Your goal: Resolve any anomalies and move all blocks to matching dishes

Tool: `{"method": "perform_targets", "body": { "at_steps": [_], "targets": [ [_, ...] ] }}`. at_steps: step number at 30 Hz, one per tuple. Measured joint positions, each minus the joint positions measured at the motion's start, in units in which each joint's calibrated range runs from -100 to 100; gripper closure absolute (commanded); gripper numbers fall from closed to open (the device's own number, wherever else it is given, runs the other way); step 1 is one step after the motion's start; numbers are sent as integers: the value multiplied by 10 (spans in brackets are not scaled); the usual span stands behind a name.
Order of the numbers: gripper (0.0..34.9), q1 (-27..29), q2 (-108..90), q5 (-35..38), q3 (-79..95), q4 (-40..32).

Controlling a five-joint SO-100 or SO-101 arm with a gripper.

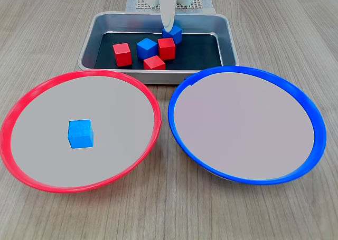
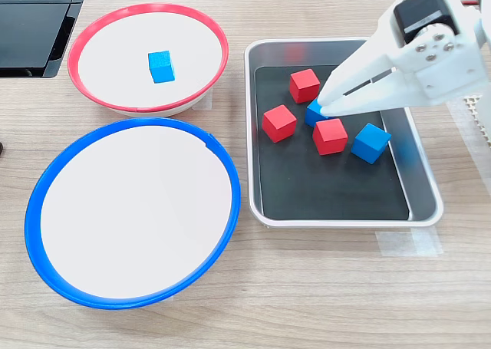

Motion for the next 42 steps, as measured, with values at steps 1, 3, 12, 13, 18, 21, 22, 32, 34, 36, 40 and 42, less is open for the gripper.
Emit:
{"method": "perform_targets", "body": {
  "at_steps": [1,3,12,13,18,21,22,32,34,36,40,42],
  "targets": [
    [346,0,0,0,0,0],
    [346,0,0,0,0,0],
    [346,0,0,0,0,0],
    [346,0,0,0,0,0],
    [346,0,0,0,0,0],
    [346,-4,0,2,0,0],
    [346,2,19,16,-3,-7],
    [258,41,559,166,-377,-11],
    [229,42,623,171,-427,-2],
    [214,44,745,199,-516,9],
    [189,64,831,235,-547,9],
    [182,64,854,253,-551,10]
  ]
}}
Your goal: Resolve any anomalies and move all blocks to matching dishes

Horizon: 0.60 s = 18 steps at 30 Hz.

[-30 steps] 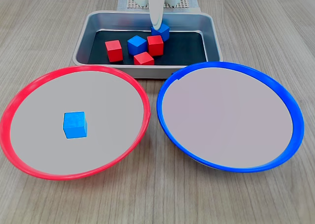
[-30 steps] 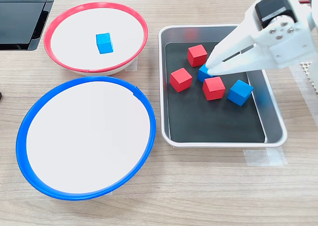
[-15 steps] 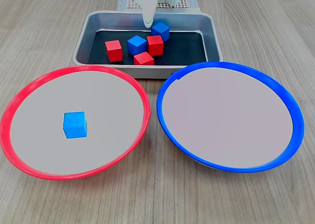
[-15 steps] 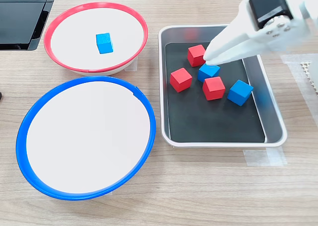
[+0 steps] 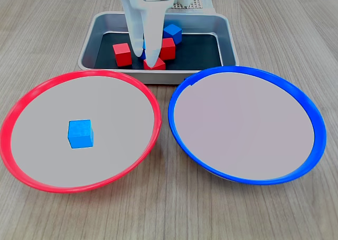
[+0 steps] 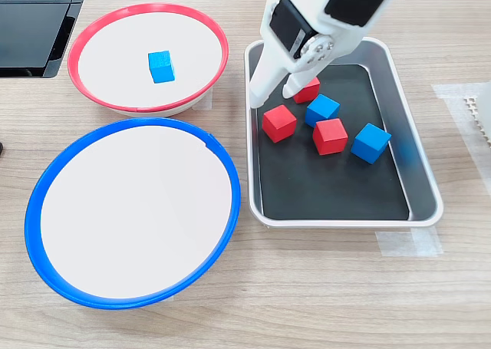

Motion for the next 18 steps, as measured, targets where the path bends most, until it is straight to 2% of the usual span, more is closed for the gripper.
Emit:
{"method": "perform_targets", "body": {
  "at_steps": [3,8,14,16,18],
  "targets": [
    [161,6,24,16,-6,10],
    [175,-12,32,21,-17,27],
    [227,-39,64,26,-26,29],
    [260,-40,72,28,-34,29],
    [321,-35,83,27,-42,29]
  ]
}}
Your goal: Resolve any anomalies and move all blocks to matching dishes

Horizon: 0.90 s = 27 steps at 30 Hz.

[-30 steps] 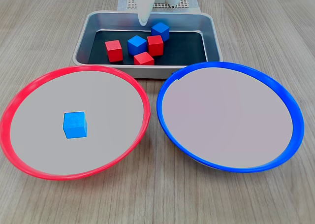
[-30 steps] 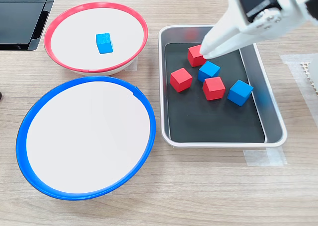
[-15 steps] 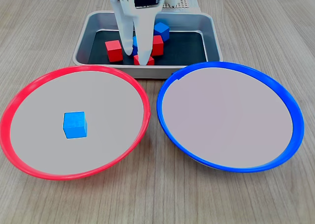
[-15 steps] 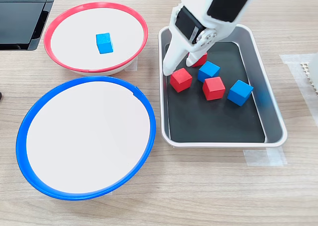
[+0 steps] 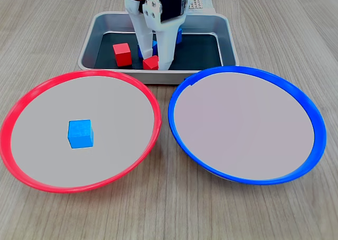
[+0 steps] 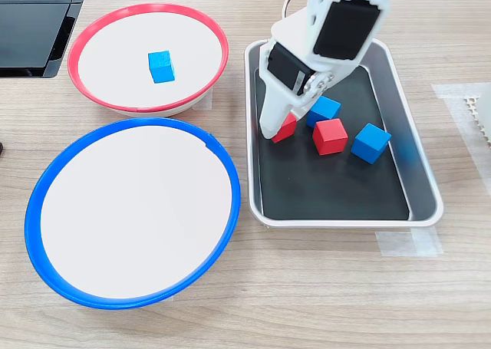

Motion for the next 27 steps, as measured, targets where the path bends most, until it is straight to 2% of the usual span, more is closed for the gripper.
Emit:
{"method": "perform_targets", "body": {
  "at_steps": [1,2,8,13,16,19,22,27],
  "targets": [
    [341,-1,3,1,-4,0],
    [346,-4,5,1,-8,0],
    [346,-3,3,2,-38,40],
    [346,-4,-41,-6,-104,134],
    [346,7,-9,-53,-240,178],
    [346,42,89,-87,-370,179],
    [346,48,155,-93,-439,169],
    [301,67,267,-92,-525,122]
  ]
}}
